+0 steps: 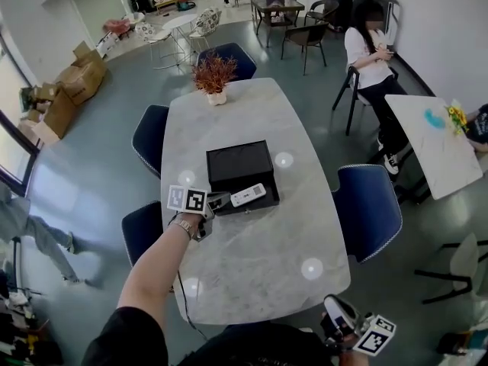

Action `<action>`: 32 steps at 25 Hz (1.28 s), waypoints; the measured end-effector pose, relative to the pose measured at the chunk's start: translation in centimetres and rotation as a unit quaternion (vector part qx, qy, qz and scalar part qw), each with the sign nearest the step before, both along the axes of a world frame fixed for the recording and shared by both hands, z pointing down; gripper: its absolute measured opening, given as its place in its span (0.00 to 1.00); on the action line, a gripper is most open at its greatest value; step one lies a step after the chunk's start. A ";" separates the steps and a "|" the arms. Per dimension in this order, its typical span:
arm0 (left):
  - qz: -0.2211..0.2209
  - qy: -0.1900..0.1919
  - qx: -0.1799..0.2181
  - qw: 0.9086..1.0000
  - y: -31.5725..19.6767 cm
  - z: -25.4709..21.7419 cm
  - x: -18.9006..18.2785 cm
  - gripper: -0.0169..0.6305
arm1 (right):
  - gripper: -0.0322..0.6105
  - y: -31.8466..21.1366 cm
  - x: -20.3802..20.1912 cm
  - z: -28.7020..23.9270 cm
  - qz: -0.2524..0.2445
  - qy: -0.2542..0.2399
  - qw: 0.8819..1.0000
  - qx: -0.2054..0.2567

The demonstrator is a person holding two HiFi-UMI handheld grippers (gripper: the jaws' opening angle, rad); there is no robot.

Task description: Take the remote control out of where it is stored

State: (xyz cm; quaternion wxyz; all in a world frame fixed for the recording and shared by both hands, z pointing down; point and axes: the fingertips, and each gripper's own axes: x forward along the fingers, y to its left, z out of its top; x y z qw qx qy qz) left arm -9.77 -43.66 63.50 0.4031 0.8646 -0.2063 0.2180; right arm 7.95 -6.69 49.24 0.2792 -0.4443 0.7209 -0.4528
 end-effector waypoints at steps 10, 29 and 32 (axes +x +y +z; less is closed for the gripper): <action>0.087 -0.038 -0.029 0.995 -1.8 2.6 2.0 0.06 | 0.06 -1.1 -0.5 0.1 0.016 0.000 1.000 -0.017; 0.232 -0.239 0.037 0.942 -2.6 8.9 3.2 0.23 | 0.06 -0.3 0.0 1.2 0.049 -0.003 0.998 -0.044; 0.236 -0.262 0.038 0.935 -2.8 9.3 2.9 0.24 | 0.06 -0.3 0.0 1.3 0.053 -0.006 0.997 -0.047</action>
